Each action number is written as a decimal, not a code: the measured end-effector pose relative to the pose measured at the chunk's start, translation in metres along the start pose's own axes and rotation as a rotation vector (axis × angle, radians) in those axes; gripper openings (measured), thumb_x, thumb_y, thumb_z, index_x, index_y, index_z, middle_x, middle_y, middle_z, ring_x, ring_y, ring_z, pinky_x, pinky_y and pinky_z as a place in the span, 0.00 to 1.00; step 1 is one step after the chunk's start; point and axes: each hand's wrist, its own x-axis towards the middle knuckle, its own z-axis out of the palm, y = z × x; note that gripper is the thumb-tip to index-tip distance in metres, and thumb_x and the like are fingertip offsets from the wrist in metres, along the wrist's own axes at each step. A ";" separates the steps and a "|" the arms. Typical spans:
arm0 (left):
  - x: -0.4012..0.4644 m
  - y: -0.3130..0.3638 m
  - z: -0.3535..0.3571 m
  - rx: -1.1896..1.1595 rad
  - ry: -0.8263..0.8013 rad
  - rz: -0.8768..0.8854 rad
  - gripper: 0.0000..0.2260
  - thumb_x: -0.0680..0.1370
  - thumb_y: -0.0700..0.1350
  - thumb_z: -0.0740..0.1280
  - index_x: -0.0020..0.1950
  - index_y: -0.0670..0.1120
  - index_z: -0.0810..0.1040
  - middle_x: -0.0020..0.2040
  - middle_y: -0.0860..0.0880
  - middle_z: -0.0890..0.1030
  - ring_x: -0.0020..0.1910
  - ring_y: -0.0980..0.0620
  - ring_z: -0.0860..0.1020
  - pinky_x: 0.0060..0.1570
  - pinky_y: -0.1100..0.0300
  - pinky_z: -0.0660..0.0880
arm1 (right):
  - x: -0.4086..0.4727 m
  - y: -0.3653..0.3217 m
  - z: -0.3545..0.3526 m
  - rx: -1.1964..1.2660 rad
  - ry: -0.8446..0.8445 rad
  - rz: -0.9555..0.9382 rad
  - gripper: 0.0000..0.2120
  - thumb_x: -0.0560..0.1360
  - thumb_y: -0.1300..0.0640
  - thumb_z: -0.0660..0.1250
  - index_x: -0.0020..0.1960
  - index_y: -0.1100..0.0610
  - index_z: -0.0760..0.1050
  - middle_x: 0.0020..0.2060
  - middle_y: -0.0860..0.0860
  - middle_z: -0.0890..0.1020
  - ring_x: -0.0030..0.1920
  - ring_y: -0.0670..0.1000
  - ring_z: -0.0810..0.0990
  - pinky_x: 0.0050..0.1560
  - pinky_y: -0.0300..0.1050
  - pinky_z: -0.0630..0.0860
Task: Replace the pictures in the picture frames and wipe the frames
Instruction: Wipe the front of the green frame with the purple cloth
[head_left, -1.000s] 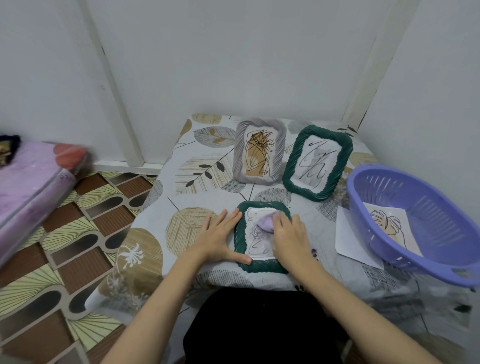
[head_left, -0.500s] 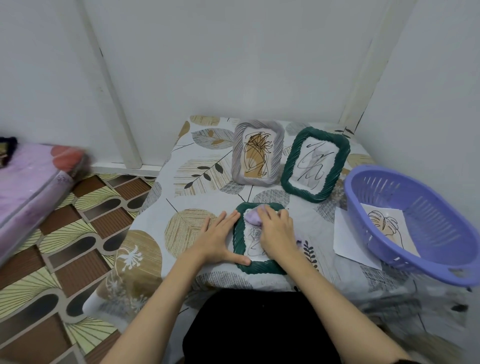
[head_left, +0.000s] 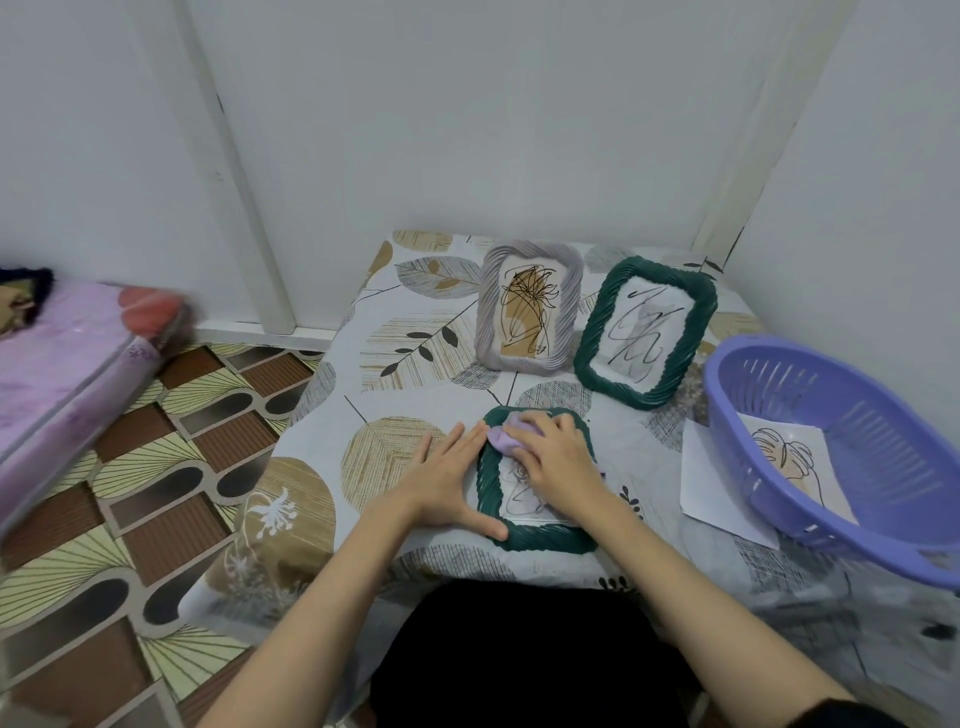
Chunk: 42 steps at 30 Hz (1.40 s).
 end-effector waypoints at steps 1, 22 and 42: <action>0.000 0.000 0.001 0.000 0.007 0.002 0.62 0.50 0.76 0.60 0.76 0.53 0.40 0.77 0.57 0.42 0.75 0.57 0.38 0.73 0.48 0.33 | -0.005 0.006 0.000 -0.013 0.012 -0.051 0.16 0.77 0.50 0.56 0.61 0.52 0.76 0.61 0.51 0.75 0.50 0.58 0.71 0.47 0.51 0.69; 0.001 -0.002 0.002 -0.031 0.019 0.012 0.61 0.50 0.76 0.62 0.75 0.54 0.39 0.77 0.56 0.43 0.75 0.57 0.39 0.73 0.48 0.34 | 0.019 -0.013 0.006 -0.001 0.059 0.129 0.14 0.79 0.55 0.57 0.62 0.54 0.72 0.63 0.52 0.69 0.57 0.56 0.65 0.54 0.49 0.64; 0.001 -0.001 0.002 -0.015 -0.003 -0.002 0.57 0.60 0.67 0.72 0.76 0.51 0.40 0.77 0.55 0.42 0.75 0.56 0.38 0.72 0.48 0.31 | -0.022 0.014 -0.014 0.001 0.047 -0.114 0.13 0.75 0.50 0.60 0.52 0.53 0.80 0.53 0.51 0.78 0.45 0.53 0.69 0.47 0.52 0.74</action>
